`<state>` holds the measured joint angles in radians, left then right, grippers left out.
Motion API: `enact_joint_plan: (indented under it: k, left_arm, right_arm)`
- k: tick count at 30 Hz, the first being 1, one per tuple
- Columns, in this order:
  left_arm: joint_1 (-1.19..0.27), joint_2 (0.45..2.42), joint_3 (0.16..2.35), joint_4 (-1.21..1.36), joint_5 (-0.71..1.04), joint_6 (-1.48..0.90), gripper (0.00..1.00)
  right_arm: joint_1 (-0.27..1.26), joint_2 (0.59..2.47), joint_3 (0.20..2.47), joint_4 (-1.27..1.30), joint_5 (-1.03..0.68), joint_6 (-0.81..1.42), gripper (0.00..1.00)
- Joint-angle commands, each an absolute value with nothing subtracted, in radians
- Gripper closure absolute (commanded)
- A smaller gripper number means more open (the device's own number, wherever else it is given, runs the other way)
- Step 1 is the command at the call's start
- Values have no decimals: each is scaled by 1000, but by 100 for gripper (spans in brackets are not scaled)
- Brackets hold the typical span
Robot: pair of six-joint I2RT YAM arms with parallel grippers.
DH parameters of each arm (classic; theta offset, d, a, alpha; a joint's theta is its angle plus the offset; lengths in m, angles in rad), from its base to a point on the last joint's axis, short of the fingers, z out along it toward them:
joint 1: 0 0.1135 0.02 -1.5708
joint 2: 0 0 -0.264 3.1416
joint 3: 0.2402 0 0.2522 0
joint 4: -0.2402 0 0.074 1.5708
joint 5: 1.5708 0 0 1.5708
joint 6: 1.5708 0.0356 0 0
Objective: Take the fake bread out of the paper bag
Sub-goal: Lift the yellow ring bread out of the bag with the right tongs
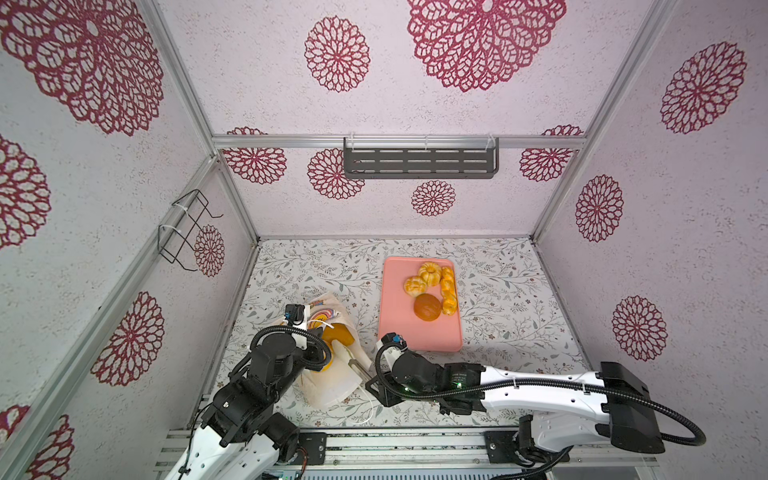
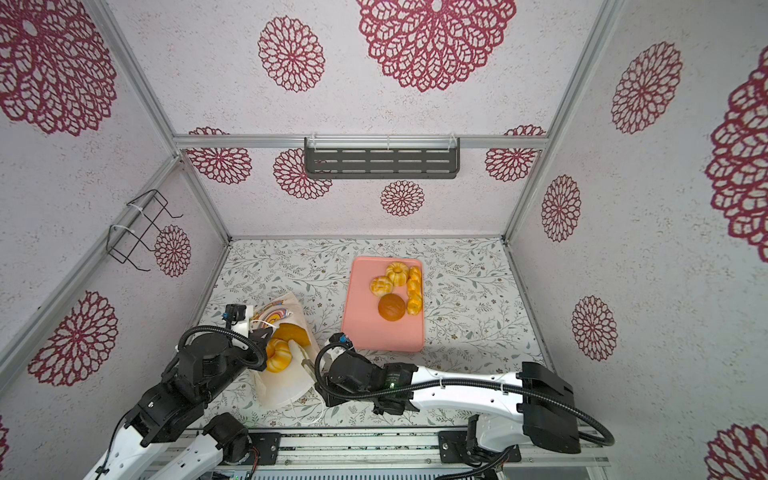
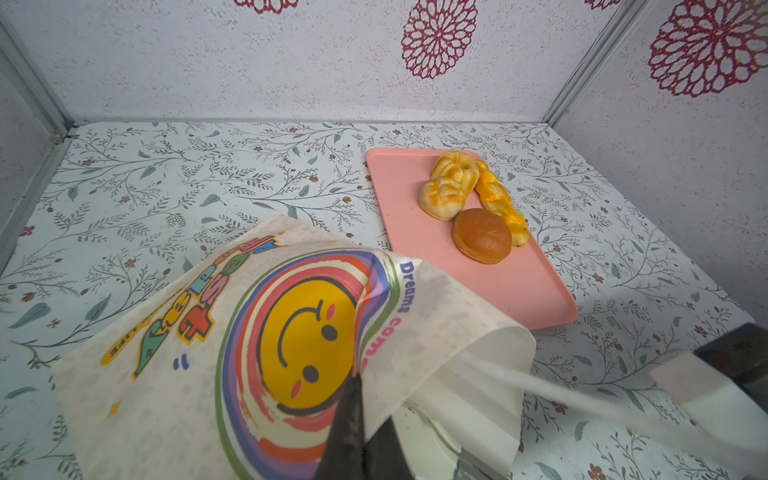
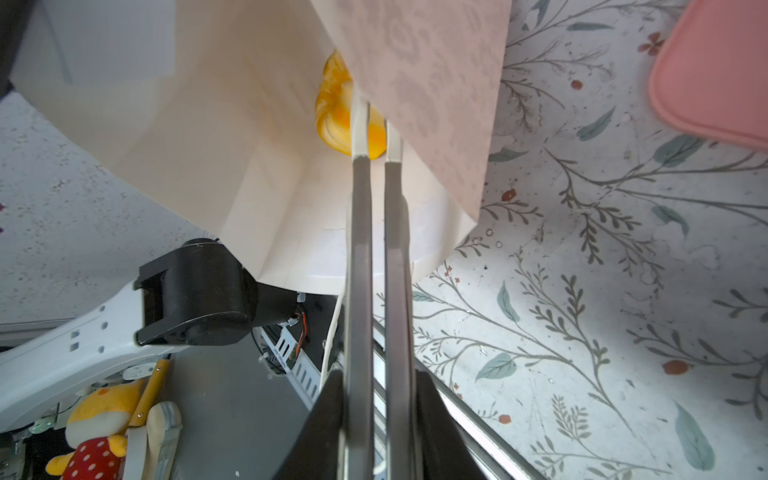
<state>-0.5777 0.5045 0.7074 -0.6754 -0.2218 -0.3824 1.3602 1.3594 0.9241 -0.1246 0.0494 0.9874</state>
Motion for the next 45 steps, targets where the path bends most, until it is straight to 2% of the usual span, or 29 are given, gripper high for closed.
enact_joint_plan:
  k: [1, 13, 24, 31, 35, 45]
  left_arm:
    - [-578, 500, 698, -621, -215, -399, 100]
    - [-580, 495, 683, -610, -214, -404, 100]
    - [-581, 475, 660, -600, -215, -407, 100]
    - [-584, 472, 644, -579, -206, -416, 100]
    - [-591, 473, 631, -555, -204, -434, 100]
    - [-605, 506, 614, -553, -334, -514, 100]
  right_arm:
    - [1365, 1362, 958, -77, 35, 990, 68]
    - [1378, 1435, 1080, -176, 64, 970, 59]
    - [1383, 1611, 1273, -386, 110, 963, 61]
    - [1385, 1707, 1334, -409, 126, 973, 74]
    - [1385, 1691, 1335, -417, 142, 964, 100]
    - [1393, 1445, 1200, -412, 136, 937, 100]
